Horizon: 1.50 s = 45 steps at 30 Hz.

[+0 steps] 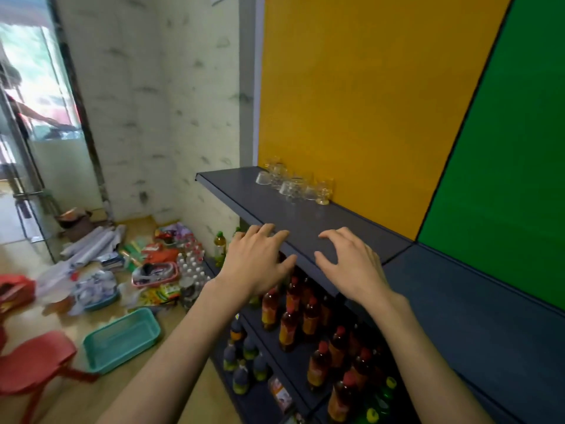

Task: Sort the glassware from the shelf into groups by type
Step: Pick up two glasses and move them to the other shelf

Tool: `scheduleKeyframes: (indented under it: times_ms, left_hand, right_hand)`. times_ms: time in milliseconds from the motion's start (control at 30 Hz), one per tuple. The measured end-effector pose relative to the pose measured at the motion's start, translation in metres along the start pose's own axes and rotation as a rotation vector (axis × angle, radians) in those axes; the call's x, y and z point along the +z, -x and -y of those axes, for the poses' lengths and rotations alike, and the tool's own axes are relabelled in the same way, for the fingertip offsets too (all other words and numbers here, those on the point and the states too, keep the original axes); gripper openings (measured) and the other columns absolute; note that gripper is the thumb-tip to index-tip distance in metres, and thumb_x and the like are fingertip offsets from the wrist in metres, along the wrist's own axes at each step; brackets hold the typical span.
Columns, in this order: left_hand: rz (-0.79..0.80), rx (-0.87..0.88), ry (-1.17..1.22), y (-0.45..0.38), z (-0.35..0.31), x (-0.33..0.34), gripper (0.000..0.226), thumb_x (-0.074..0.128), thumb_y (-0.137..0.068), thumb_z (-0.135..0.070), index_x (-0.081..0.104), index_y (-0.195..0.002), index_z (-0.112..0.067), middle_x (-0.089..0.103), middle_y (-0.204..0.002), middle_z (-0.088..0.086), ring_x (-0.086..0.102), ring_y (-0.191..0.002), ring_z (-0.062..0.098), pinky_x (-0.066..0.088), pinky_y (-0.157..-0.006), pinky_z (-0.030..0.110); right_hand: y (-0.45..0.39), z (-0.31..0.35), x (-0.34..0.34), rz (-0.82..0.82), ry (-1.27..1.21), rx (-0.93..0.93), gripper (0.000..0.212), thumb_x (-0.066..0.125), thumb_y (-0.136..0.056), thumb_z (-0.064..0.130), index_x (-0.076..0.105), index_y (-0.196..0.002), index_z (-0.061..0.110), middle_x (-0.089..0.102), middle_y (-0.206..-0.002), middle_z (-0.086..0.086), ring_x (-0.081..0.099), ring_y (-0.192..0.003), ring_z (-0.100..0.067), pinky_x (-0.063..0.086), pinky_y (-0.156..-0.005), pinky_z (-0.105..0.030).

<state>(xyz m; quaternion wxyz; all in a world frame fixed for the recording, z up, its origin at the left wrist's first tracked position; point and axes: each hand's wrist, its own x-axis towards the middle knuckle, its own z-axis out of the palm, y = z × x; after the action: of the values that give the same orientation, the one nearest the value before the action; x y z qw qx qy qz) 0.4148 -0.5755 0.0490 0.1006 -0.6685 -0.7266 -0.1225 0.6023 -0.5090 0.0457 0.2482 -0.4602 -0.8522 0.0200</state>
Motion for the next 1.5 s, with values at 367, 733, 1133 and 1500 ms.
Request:
scheduleKeyframes:
  times_ms: [367, 733, 1133, 1500]
  left_hand:
    - [-0.027, -0.005, -0.023, -0.104, 0.121, 0.036, 0.065, 0.037, -0.096, -0.063, 0.035, -0.153, -0.033, 0.038, -0.158, 0.004, 0.04, -0.14, 0.027, 0.037, -0.108, 0.045]
    - [0.019, 0.084, -0.052, -0.279, 0.217, 0.082, 0.062, 0.037, -0.098, -0.061, 0.033, -0.154, -0.033, 0.038, -0.157, 0.002, 0.04, -0.14, 0.027, 0.037, -0.108, 0.046]
    - [0.043, 0.185, 0.013, -0.412, 0.286, 0.137, 0.061, 0.041, -0.098, -0.059, 0.033, -0.153, -0.032, 0.04, -0.155, 0.004, 0.043, -0.137, 0.029, 0.041, -0.105, 0.047]
    - [0.065, 0.421, 0.17, -0.517, 0.333, 0.188, 0.055, 0.051, -0.096, -0.051, 0.044, -0.145, -0.027, 0.049, -0.143, 0.003, 0.05, -0.126, 0.028, 0.046, -0.096, 0.046]
  right_hand:
    - [-0.14, 0.037, 0.092, -0.006, -0.007, 0.015, 0.044, 0.053, -0.096, 0.048, 0.05, -0.136, 0.03, 0.051, -0.135, 0.007, 0.055, -0.12, -0.019, 0.046, -0.087, -0.036]
    - [-0.31, 0.026, 0.161, -0.079, -0.03, 0.126, 0.044, 0.056, -0.095, 0.045, 0.052, -0.135, 0.028, 0.053, -0.134, 0.006, 0.053, -0.121, -0.018, 0.045, -0.089, -0.035]
    - [-0.395, 0.006, 0.196, -0.17, 0.073, 0.278, 0.038, 0.056, -0.096, 0.04, 0.057, -0.131, 0.025, 0.057, -0.123, 0.005, 0.055, -0.113, -0.018, 0.044, -0.084, -0.033]
    - [-0.427, 0.024, 0.221, -0.298, 0.227, 0.537, 0.03, 0.06, -0.092, 0.034, 0.062, -0.121, 0.023, 0.062, -0.114, 0.003, 0.061, -0.103, -0.021, 0.046, -0.074, -0.034]
